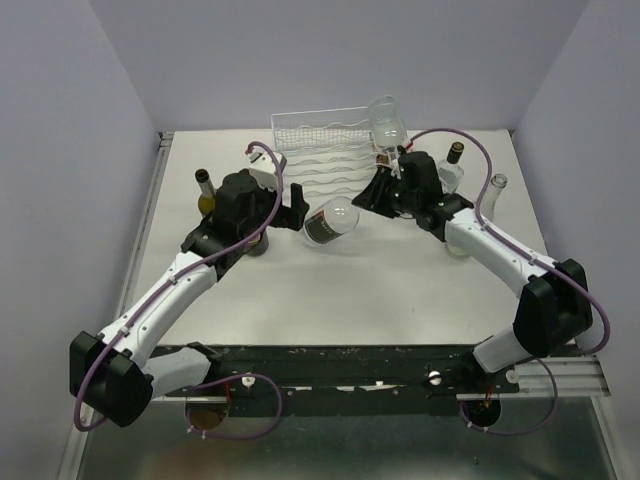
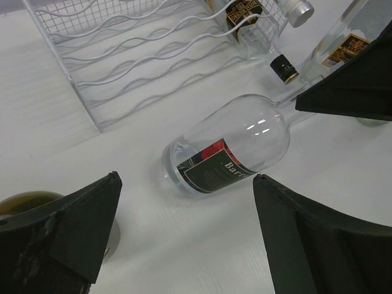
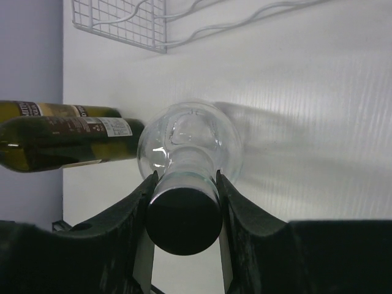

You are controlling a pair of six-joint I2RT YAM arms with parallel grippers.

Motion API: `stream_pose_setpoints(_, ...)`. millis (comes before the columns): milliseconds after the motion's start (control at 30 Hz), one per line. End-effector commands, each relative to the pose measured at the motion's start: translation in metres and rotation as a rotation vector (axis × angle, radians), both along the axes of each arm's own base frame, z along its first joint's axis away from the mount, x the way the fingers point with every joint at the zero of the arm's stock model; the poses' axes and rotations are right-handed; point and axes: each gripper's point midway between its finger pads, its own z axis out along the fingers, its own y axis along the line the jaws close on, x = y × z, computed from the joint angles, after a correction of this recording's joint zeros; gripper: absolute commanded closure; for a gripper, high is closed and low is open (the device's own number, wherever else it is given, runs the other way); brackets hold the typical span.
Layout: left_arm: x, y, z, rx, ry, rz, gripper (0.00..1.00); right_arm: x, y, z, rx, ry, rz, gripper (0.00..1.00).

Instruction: Put the wine bottle on the wine rack

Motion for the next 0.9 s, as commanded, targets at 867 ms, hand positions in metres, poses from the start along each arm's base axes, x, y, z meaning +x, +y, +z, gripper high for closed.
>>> stream_pose_setpoints(867, -0.007, -0.065, -0.111, 0.089, 0.305, -0.230, 0.05, -0.084, -0.027, -0.121, -0.020, -0.091, 0.278, 0.99)
